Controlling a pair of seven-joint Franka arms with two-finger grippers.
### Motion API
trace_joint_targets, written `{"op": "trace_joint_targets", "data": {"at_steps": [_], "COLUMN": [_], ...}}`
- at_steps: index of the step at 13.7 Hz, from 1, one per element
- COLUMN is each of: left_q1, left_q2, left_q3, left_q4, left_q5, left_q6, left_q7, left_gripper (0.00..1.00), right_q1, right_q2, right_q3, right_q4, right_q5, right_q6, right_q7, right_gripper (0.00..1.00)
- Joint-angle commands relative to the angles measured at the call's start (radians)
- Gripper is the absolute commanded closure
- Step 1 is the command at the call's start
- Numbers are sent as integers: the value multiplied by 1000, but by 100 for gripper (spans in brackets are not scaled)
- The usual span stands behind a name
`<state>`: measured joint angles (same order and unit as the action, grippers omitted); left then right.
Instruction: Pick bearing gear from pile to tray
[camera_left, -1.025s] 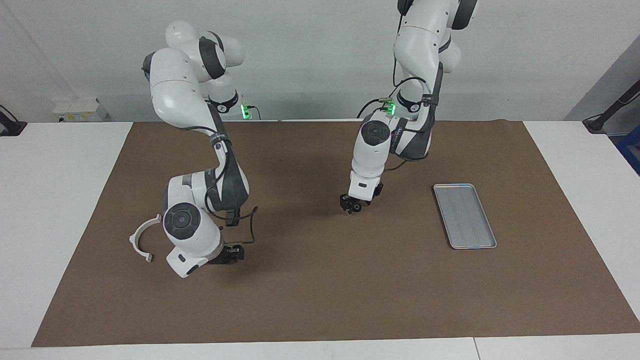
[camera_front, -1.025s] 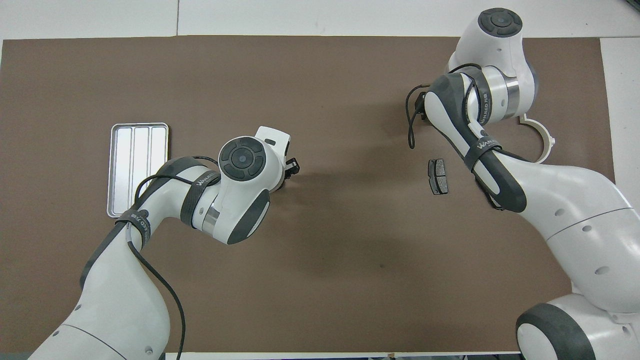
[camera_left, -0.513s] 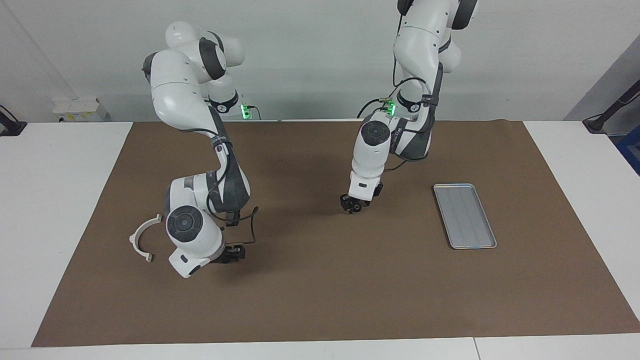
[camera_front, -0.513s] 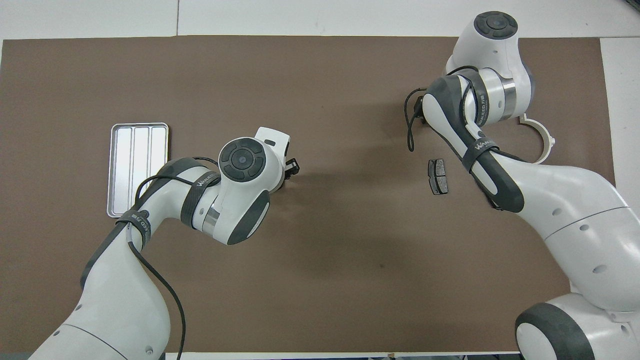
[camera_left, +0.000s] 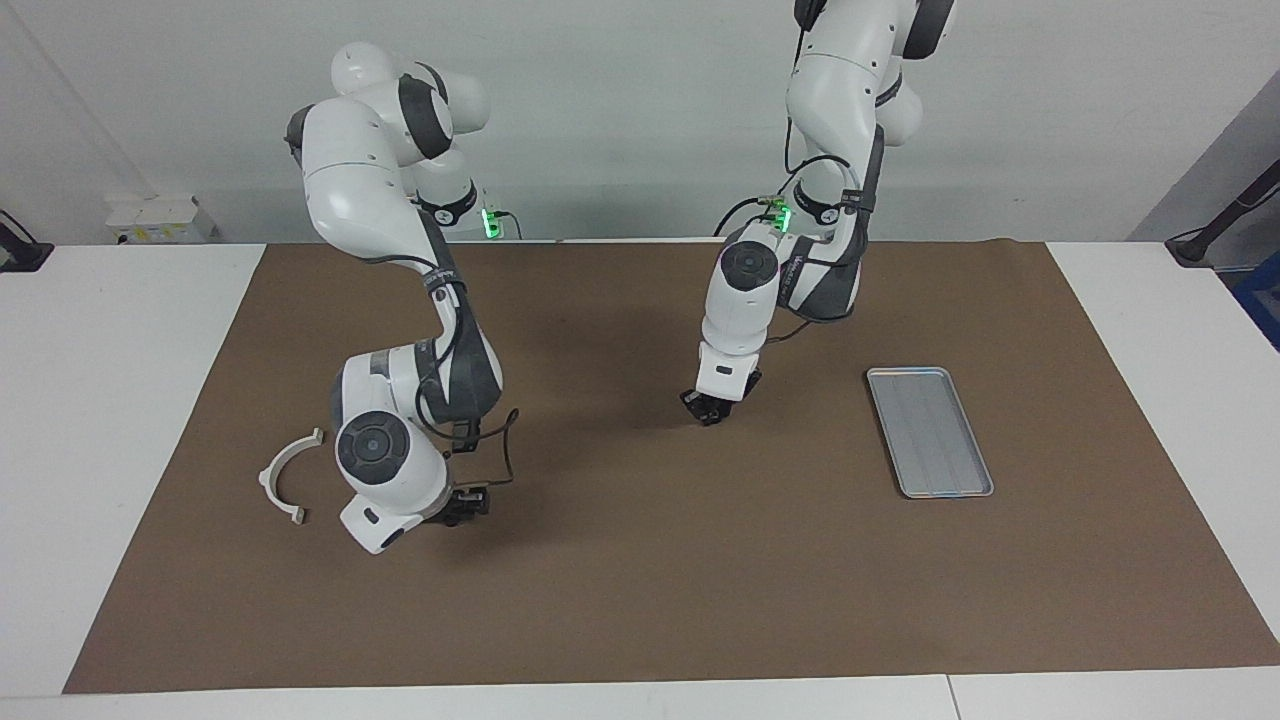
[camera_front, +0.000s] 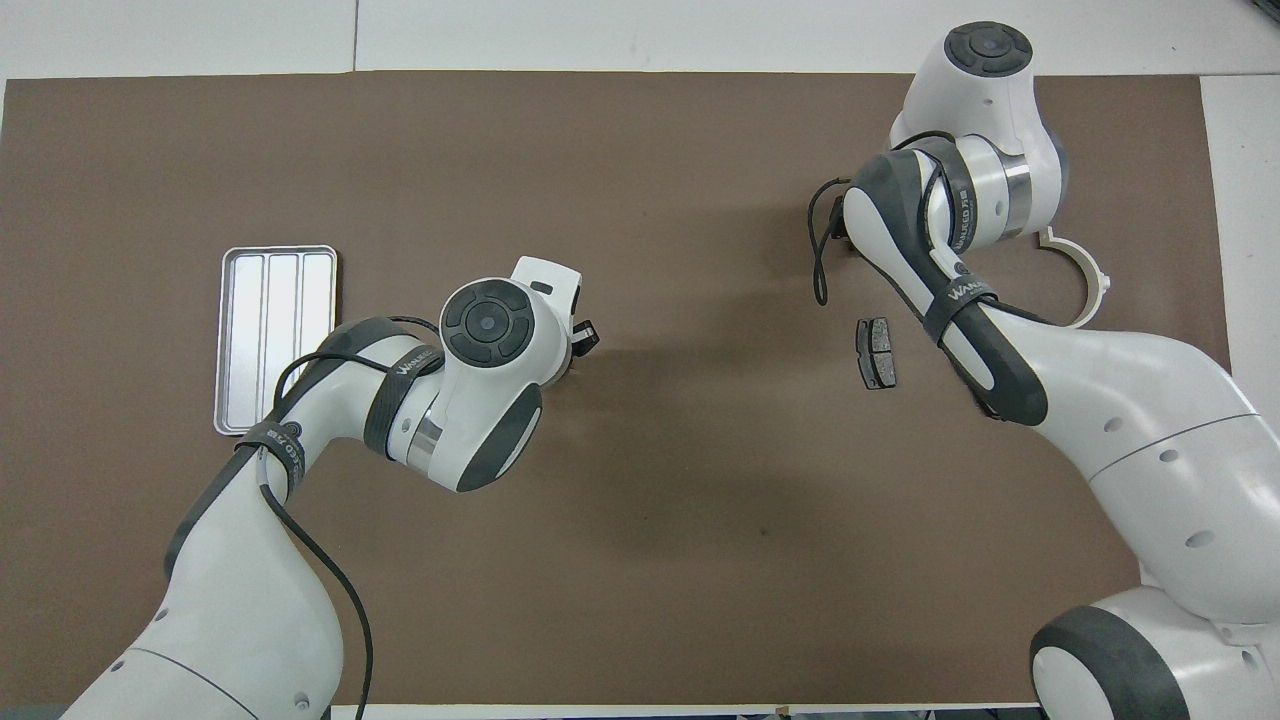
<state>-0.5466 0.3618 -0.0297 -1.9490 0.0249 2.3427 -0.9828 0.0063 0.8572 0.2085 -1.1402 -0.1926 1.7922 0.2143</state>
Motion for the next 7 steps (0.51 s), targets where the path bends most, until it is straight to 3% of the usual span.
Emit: {"op": "trace_joint_targets", "data": {"at_steps": [1,5,7], "left_q1": [-4,138,218], "left_q2": [-17,-211,-253], "left_q3": [19,21,21], "left_q4": [56,-23,-54], "left_q5": [68,70,70], "left_q6": [-113,-228,-253], "left_q7": [-14,215,358], "left_gripper": [100,100,100], "right_q1": [-8,-8,-8], "right_q2": [2,2,2], "right_q3": [6,8,8], "right_q4": [-9,-4,-4], "right_q5": [-33,-33,-33], "right_q6": [-17,-14,-8], "right_q7": [10,10,13], "right_gripper": [38,47,50]}}
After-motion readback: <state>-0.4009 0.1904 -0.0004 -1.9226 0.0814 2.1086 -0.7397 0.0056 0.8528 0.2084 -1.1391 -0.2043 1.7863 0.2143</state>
